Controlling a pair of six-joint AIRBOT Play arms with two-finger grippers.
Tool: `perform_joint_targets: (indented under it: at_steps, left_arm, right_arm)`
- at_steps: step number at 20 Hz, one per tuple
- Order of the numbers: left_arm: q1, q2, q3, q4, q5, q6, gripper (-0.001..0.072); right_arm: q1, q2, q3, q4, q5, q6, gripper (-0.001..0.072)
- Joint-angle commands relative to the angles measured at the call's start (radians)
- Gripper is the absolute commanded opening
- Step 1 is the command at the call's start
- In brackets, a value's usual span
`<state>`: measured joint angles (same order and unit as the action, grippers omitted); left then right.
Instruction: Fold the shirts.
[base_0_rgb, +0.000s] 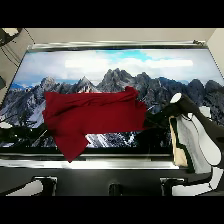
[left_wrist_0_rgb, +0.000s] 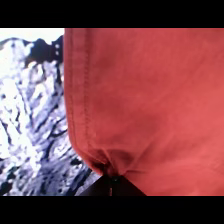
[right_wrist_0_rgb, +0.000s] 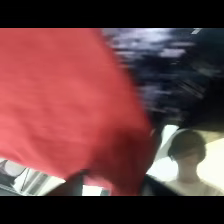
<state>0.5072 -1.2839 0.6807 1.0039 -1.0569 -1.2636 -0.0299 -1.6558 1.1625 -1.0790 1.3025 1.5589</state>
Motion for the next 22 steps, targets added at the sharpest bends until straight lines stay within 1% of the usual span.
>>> perform_joint_targets:
  at_steps: [1, 3, 4, 5, 7, 9, 11, 12, 13, 14, 16, 18, 19, 22]
  left_arm:
    - [0.004, 0.007, 0.045, -0.013, -0.054, 0.008, 0.0025]
    - [0.005, 0.022, 0.156, 0.009, -0.155, 0.023, 0.0022]
    - [0.003, 0.044, 0.242, 0.008, -0.208, 0.031, 0.0021]
    - [-0.003, 0.075, 0.336, -0.001, -0.236, 0.030, 0.0021]
    - [-0.024, 0.167, 0.571, -0.002, -0.239, -0.004, 0.0021]
    - [-0.042, 0.273, 0.853, -0.002, -0.183, -0.051, 0.0022]
    - [-0.040, 0.367, 1.125, 0.003, -0.061, -0.095, 0.0023]
    - [-0.040, 0.410, 1.228, 0.006, 0.029, -0.139, 0.0024]
    - [-0.041, 0.450, 1.296, 0.003, 0.094, -0.204, 0.0024]
    - [-0.041, 0.491, 1.343, -0.003, 0.140, -0.249, 0.0024]
    - [-0.041, 0.570, 1.355, -0.005, 0.214, -0.274, 0.0024]
    - [-0.041, 0.609, 1.355, -0.007, 0.223, -0.275, 0.0024]
    - [-0.041, 0.613, 1.355, -0.007, 0.216, -0.290, 0.0024]
    - [-0.041, 0.597, 1.353, -0.007, 0.199, -0.293, 0.0024]
  right_arm:
    - [0.047, -0.013, 0.001, 0.009, -0.051, 0.003, 0.0049]
    - [0.042, 0.036, 0.049, 0.000, -0.058, -0.003, 0.0045]
    - [0.043, 0.080, 0.101, -0.040, -0.069, -0.007, 0.0045]
    - [0.043, 0.130, 0.163, -0.083, -0.085, -0.009, 0.0045]
    - [0.043, 0.251, 0.330, -0.215, -0.152, -0.011, 0.0045]
    - [0.043, 0.393, 0.510, -0.349, -0.255, -0.011, 0.0046]
    - [0.043, 0.543, 0.655, -0.435, -0.357, -0.010, 0.0046]
    - [0.043, 0.613, 0.698, -0.452, -0.398, -0.006, 0.0046]
    - [0.043, 0.684, 0.723, -0.455, -0.427, -0.003, 0.0046]
    - [0.043, 0.745, 0.727, -0.455, -0.445, -0.002, 0.0046]
    - [0.043, 0.840, 0.727, -0.456, -0.426, 0.043, 0.0046]
    - [0.043, 0.892, 0.727, -0.457, -0.394, 0.089, 0.0046]
    - [0.043, 0.905, 0.727, -0.457, -0.376, 0.102, 0.0046]
    - [0.043, 0.913, 0.727, -0.463, -0.300, 0.115, 0.0046]
